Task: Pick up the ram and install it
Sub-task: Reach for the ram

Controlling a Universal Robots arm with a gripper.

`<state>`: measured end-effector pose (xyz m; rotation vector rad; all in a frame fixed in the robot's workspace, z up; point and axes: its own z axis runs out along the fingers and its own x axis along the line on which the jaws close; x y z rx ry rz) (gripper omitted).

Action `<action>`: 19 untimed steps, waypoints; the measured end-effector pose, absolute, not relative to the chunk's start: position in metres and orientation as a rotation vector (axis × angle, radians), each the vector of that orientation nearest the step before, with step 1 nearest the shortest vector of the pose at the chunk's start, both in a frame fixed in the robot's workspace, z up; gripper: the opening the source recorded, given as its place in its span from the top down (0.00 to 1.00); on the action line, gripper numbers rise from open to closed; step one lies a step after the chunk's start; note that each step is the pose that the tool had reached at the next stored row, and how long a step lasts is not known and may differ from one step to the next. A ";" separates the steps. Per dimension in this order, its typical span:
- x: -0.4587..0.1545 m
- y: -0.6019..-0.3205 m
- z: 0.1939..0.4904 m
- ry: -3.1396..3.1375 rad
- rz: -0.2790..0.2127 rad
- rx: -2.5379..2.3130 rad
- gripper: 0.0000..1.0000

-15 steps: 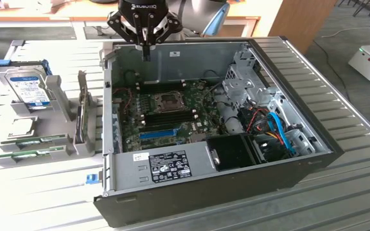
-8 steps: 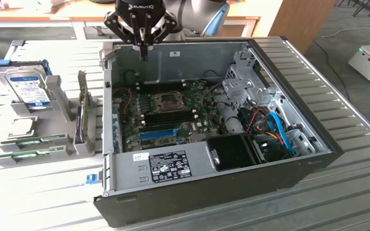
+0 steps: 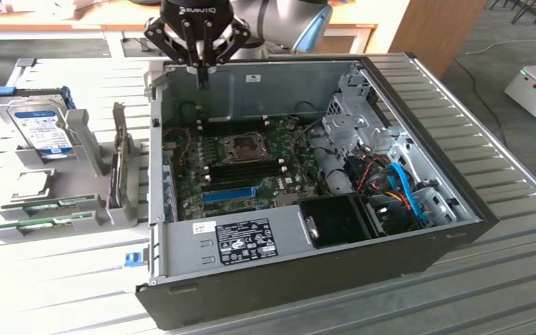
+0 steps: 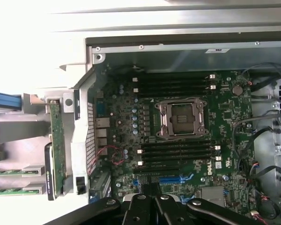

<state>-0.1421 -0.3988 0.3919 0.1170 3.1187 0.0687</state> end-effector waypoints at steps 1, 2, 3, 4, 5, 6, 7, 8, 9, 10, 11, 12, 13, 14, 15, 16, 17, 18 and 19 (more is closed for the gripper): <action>-0.143 -0.399 0.392 3.119 0.069 0.117 0.89; -0.144 -0.399 0.392 3.119 0.069 0.117 0.89; -0.145 -0.399 0.392 3.119 0.069 0.117 0.89; -0.146 -0.399 0.392 3.119 0.069 0.117 0.89; -0.147 -0.399 0.392 3.119 0.068 0.117 0.89; -0.149 -0.399 0.391 3.119 0.069 0.117 0.89; -0.150 -0.399 0.391 3.119 0.069 0.117 0.89; -0.151 -0.399 0.391 3.119 0.069 0.117 0.89; -0.153 -0.399 0.391 3.119 0.069 0.117 0.89; -0.154 -0.399 0.391 3.119 0.069 0.117 0.89; -0.155 -0.399 0.391 3.119 0.069 0.117 0.89; -0.156 -0.399 0.391 3.119 0.069 0.117 0.89; -0.158 -0.399 0.391 3.120 0.069 0.117 0.89; -0.159 -0.399 0.390 3.120 0.069 0.117 0.89; -0.160 -0.399 0.390 3.120 0.069 0.117 0.89; -0.161 -0.399 0.390 3.120 0.069 0.117 0.89; -0.162 -0.399 0.390 3.120 0.069 0.117 0.89; -0.163 -0.399 0.390 3.120 0.069 0.117 0.89; -0.164 -0.399 0.390 3.120 0.069 0.117 0.89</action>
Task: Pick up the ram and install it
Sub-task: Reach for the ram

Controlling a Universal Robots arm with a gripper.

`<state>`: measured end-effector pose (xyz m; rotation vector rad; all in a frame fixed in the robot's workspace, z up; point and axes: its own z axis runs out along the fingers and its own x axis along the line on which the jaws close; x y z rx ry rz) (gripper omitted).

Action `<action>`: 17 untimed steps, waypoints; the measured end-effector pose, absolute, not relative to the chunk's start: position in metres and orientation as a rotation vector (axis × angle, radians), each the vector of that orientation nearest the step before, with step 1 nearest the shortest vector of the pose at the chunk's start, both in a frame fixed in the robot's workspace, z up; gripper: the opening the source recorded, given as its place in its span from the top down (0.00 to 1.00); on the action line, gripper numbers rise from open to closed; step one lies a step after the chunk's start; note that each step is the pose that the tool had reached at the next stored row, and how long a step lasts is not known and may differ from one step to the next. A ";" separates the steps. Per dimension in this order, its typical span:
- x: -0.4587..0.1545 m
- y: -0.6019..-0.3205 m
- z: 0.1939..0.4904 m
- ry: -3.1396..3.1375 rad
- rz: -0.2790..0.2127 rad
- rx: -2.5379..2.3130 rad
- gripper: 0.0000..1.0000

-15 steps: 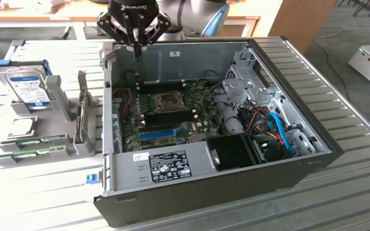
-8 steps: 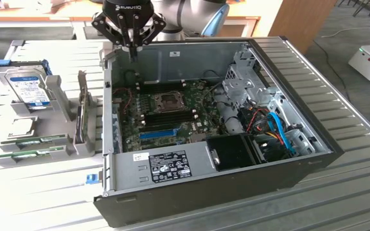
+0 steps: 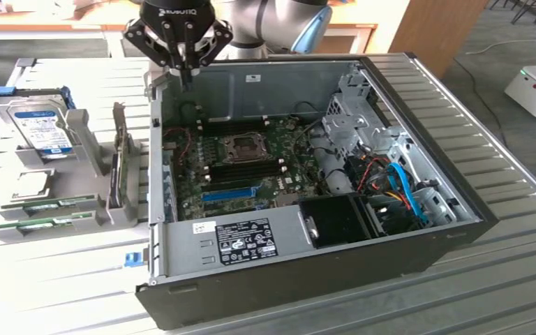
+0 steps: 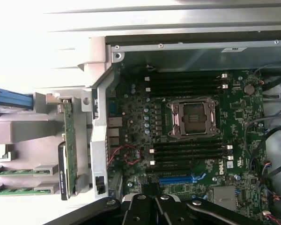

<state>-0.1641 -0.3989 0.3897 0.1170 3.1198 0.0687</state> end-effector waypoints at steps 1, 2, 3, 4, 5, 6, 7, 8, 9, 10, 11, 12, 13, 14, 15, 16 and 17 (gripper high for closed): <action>-0.165 -0.399 0.390 3.120 0.069 0.117 0.89; -0.166 -0.399 0.389 3.120 0.069 0.117 0.89; -0.167 -0.399 0.389 3.120 0.069 0.117 0.89; -0.168 -0.399 0.389 3.120 0.069 0.117 0.89; -0.169 -0.399 0.389 3.120 0.069 0.117 0.89; -0.169 -0.399 0.389 3.120 0.069 0.117 0.89; -0.170 -0.399 0.388 3.120 0.069 0.117 0.89; -0.171 -0.399 0.388 3.120 0.069 0.117 0.89; -0.172 -0.399 0.388 3.120 0.069 0.117 0.89; -0.173 -0.399 0.388 3.120 0.069 0.117 0.89; -0.174 -0.399 0.387 3.120 0.069 0.117 0.89; -0.174 -0.399 0.387 3.120 0.069 0.117 0.89; -0.175 -0.399 0.387 3.120 0.069 0.117 0.89; -0.176 -0.399 0.387 3.121 0.069 0.117 0.89; -0.177 -0.399 0.386 3.121 0.069 0.117 0.89; -0.177 -0.399 0.386 3.120 0.069 0.117 0.89; -0.178 -0.399 0.386 3.120 0.069 0.117 0.89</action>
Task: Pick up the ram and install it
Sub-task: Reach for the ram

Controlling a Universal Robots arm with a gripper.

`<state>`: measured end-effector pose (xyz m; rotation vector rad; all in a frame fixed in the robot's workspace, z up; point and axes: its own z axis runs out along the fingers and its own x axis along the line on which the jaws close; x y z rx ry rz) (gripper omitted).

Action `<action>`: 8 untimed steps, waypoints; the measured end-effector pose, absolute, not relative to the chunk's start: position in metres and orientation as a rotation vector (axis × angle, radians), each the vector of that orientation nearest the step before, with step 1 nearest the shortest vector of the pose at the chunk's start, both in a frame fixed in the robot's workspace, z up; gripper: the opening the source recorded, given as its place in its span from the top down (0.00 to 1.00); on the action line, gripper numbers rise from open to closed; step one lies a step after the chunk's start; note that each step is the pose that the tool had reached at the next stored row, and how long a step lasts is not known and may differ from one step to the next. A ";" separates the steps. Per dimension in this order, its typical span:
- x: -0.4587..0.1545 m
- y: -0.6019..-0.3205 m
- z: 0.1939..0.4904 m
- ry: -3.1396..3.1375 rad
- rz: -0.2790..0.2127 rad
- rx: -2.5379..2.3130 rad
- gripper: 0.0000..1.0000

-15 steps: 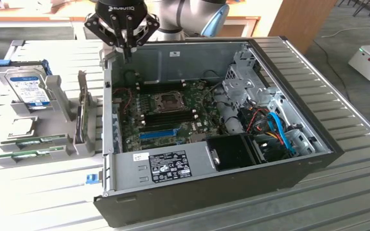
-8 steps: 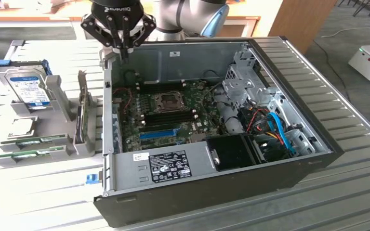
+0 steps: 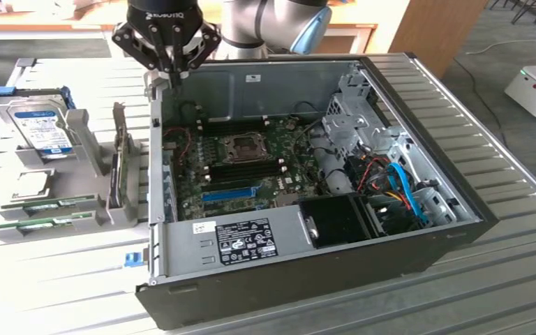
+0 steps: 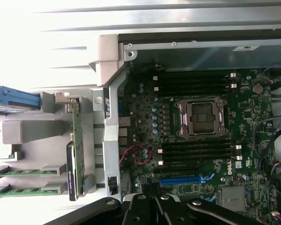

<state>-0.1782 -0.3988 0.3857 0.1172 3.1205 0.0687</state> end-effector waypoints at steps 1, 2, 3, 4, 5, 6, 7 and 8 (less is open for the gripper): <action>-0.179 -0.399 0.385 3.121 0.069 0.117 0.89; -0.180 -0.399 0.385 3.121 0.069 0.117 0.89; -0.181 -0.399 0.385 3.121 0.068 0.117 0.89; -0.182 -0.399 0.385 3.121 0.069 0.117 0.89; -0.183 -0.399 0.384 3.121 0.068 0.117 0.89; -0.184 -0.399 0.384 3.121 0.069 0.117 0.89; -0.186 -0.399 0.384 3.121 0.068 0.117 0.89; -0.188 -0.399 0.383 3.121 0.069 0.117 0.89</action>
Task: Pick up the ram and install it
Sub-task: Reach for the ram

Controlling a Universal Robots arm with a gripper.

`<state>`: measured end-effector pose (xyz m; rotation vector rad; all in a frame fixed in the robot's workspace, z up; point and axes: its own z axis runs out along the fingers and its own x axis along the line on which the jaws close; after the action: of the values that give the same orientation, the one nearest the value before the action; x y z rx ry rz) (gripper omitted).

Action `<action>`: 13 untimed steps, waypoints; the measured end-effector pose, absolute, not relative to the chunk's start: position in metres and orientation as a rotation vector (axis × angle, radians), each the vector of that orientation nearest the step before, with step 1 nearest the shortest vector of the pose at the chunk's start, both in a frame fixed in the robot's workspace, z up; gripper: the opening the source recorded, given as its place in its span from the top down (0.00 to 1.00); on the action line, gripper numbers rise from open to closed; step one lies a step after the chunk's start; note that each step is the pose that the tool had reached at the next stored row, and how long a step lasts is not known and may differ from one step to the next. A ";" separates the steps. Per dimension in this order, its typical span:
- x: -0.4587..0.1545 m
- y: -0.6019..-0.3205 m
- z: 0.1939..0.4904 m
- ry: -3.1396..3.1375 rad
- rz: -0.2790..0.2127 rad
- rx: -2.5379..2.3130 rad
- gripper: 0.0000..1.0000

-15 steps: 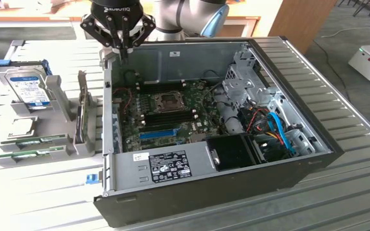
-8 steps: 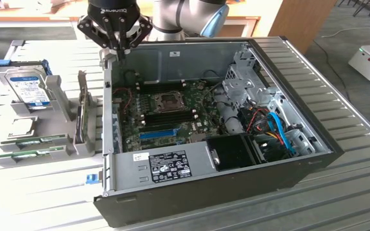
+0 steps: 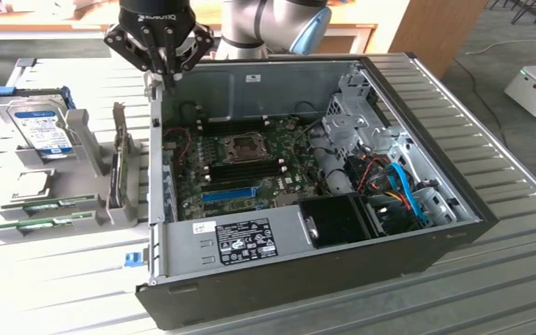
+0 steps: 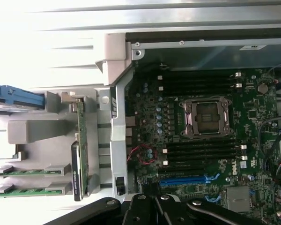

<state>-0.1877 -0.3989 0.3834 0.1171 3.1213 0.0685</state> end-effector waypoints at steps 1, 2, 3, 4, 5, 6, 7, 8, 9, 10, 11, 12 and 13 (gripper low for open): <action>-0.189 -0.399 0.383 3.121 0.069 0.117 0.89; -0.191 -0.399 0.383 3.122 0.068 0.117 0.89; -0.194 -0.399 0.383 3.122 0.068 0.117 0.89; -0.196 -0.399 0.382 3.122 0.068 0.117 0.89; -0.198 -0.399 0.382 3.122 0.068 0.117 0.89; -0.201 -0.399 0.382 3.123 0.068 0.117 0.89; -0.203 -0.399 0.382 3.123 0.068 0.117 0.89; -0.205 -0.399 0.382 3.124 0.068 0.117 0.89; -0.207 -0.399 0.381 3.124 0.068 0.117 0.89; -0.209 -0.399 0.381 3.124 0.068 0.117 0.89; -0.210 -0.399 0.381 3.124 0.069 0.117 0.89; -0.212 -0.399 0.381 3.124 0.068 0.117 0.89; -0.214 -0.399 0.381 3.124 0.069 0.117 0.89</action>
<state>-0.2137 -0.3988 0.3808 0.1174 3.1244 0.0686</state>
